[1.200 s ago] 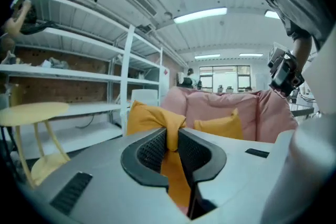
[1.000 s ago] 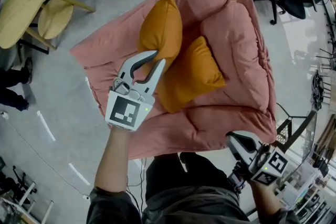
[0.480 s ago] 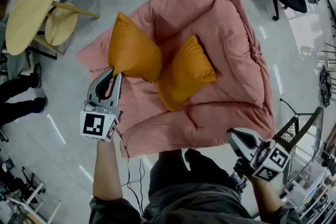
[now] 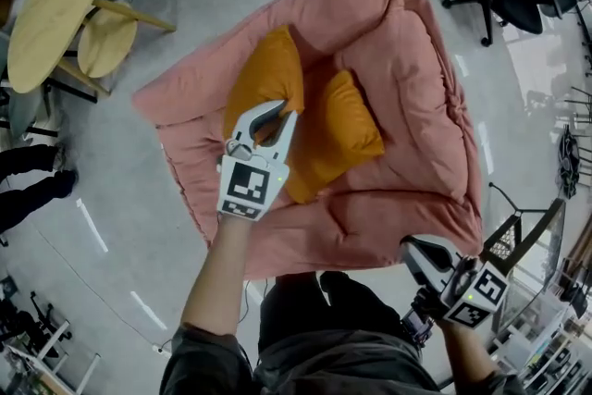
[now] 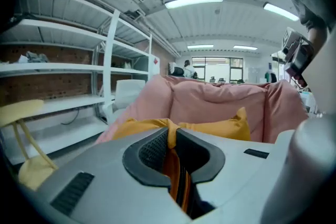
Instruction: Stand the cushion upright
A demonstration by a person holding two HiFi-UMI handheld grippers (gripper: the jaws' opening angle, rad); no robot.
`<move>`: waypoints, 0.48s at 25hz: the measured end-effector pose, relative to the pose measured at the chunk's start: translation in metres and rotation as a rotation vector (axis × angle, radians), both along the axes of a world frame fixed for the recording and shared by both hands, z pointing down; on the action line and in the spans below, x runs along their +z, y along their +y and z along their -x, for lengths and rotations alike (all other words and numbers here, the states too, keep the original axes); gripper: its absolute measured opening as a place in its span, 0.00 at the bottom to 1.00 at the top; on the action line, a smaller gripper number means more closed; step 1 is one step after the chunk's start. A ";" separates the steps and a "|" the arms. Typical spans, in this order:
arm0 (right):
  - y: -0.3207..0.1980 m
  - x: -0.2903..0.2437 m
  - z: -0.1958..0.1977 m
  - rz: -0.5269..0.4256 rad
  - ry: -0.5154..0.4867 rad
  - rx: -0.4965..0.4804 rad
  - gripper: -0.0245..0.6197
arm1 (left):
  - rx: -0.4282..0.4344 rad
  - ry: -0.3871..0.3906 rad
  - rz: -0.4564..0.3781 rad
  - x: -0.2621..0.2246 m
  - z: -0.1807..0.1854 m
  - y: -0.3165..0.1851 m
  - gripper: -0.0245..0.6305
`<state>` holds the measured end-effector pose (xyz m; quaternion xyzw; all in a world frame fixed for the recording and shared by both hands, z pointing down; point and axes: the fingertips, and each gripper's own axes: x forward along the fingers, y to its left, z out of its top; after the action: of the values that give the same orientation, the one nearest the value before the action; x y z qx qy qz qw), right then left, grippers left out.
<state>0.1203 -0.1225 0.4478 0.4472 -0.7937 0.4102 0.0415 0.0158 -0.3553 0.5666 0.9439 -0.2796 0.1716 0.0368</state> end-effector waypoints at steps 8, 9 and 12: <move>0.003 0.005 -0.009 0.008 -0.007 0.032 0.05 | 0.142 0.190 0.191 0.012 -0.079 0.013 0.28; 0.001 0.003 -0.010 0.000 -0.011 0.030 0.05 | 0.150 0.198 0.194 0.003 -0.075 0.020 0.32; -0.006 -0.010 -0.005 -0.047 -0.027 0.005 0.05 | 0.133 0.180 0.184 -0.021 -0.050 0.038 0.34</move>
<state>0.1252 -0.1284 0.4382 0.4443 -0.8025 0.3977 0.0194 0.0658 -0.3177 0.5459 0.9646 -0.1952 0.1133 0.1368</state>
